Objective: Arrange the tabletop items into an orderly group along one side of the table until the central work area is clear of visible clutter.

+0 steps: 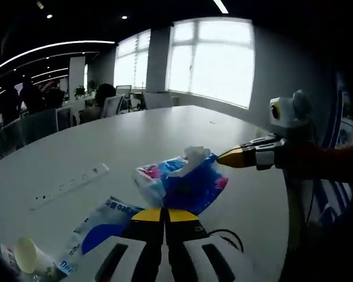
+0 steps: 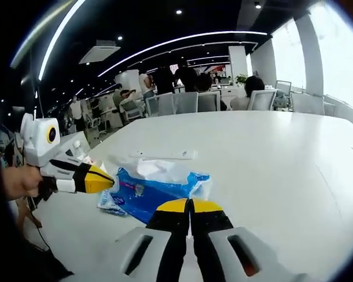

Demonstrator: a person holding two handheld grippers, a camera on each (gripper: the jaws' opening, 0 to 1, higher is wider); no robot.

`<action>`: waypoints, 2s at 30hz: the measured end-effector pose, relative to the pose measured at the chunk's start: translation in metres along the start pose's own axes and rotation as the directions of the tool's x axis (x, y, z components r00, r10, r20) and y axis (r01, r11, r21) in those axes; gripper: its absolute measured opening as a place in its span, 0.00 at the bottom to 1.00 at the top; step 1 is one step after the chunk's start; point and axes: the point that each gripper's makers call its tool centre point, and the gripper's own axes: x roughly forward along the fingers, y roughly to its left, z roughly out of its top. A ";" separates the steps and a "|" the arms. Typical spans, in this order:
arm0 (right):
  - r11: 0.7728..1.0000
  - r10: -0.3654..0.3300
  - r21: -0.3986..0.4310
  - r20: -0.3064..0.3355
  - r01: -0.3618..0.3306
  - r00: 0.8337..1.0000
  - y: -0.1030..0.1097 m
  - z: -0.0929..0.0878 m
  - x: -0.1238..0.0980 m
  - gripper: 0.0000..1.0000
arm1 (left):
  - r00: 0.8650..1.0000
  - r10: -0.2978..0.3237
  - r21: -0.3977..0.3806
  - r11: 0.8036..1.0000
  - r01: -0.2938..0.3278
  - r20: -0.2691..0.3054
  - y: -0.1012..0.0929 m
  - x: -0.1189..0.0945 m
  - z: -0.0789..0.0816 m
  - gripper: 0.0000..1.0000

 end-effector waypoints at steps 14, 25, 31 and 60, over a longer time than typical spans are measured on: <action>0.999 -0.028 -0.030 -0.030 0.027 0.999 -0.038 -0.007 0.004 0.00 | 1.000 -0.008 0.008 1.000 0.008 -0.004 -0.025 0.032 0.004 0.00; 0.994 -0.046 -0.101 -0.064 0.039 0.997 -0.063 -0.018 0.021 0.00 | 1.000 0.005 0.015 1.000 -0.005 -0.023 -0.027 0.061 -0.003 0.00; 0.988 -0.060 -0.146 -0.067 0.050 0.996 -0.073 -0.026 0.035 0.00 | 1.000 0.007 -0.016 1.000 -0.008 -0.030 -0.024 0.077 -0.010 0.00; 0.961 -0.107 -0.267 -0.128 0.069 0.986 -0.095 -0.056 0.076 0.00 | 0.992 0.003 0.014 1.000 -0.001 -0.123 -0.012 0.127 -0.039 0.00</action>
